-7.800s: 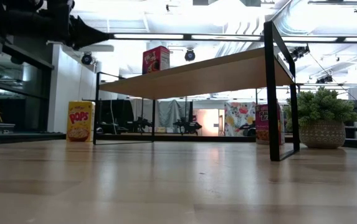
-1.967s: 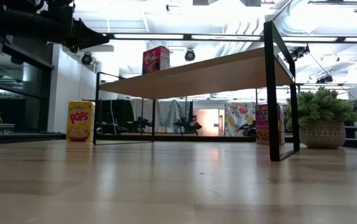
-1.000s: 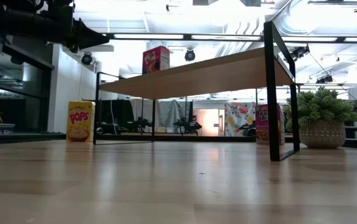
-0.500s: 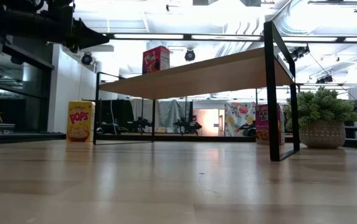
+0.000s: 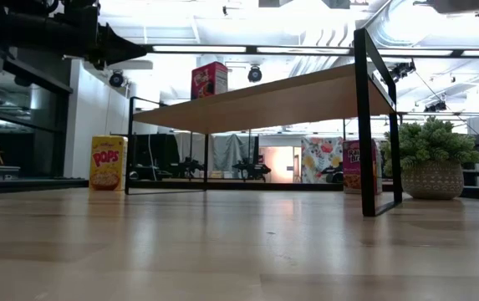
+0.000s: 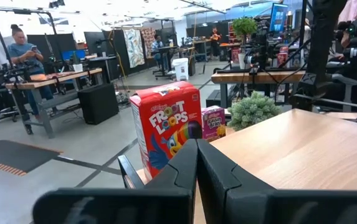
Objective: Stack cereal on shelf
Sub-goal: Put the red cereal box on the shelf
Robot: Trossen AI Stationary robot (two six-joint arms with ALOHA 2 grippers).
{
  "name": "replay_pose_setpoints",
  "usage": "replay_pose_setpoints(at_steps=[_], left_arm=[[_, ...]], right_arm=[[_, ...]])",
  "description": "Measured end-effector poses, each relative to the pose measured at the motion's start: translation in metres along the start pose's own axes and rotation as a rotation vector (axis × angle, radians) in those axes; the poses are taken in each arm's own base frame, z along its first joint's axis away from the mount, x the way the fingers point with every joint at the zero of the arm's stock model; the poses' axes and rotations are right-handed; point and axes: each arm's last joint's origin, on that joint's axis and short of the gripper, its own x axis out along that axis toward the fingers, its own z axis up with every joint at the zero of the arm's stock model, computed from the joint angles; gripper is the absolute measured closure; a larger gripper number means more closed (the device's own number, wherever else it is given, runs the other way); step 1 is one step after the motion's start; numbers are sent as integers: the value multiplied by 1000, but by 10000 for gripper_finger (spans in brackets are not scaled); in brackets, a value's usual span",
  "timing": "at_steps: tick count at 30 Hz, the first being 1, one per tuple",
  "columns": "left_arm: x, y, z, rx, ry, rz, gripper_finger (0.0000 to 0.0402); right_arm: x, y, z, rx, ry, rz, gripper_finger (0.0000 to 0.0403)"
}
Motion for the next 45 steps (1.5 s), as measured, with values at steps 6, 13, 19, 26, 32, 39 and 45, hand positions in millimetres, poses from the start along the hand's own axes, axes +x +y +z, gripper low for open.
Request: replay_pose_setpoints(at_steps=[6, 13, 19, 26, 32, 39, 45], left_arm=[[0, 0, 0, 1, -1, 0, 401], [0, 0, 1, 3, -8, 1, 401], [0, 0, 1, 4, -11, 1, 401], [0, 0, 1, 4, -10, 1, 401], [0, 0, 1, 2, -10, 1, 401], [0, 0, 4, 6, -45, 5, 401], [0, 1, 7, 13, -72, 0, 401]], right_arm=[[-8, 13, 31, -164, -243, 94, 247], [12, 24, 82, -256, -353, -6, 247], [42, 39, 143, -352, -316, -15, 247], [65, 41, 210, -443, -234, 126, 247], [77, 27, 246, -431, -206, 131, 247], [92, 30, 274, -471, -253, 227, 247], [128, 37, 280, -554, -186, 211, 247]])
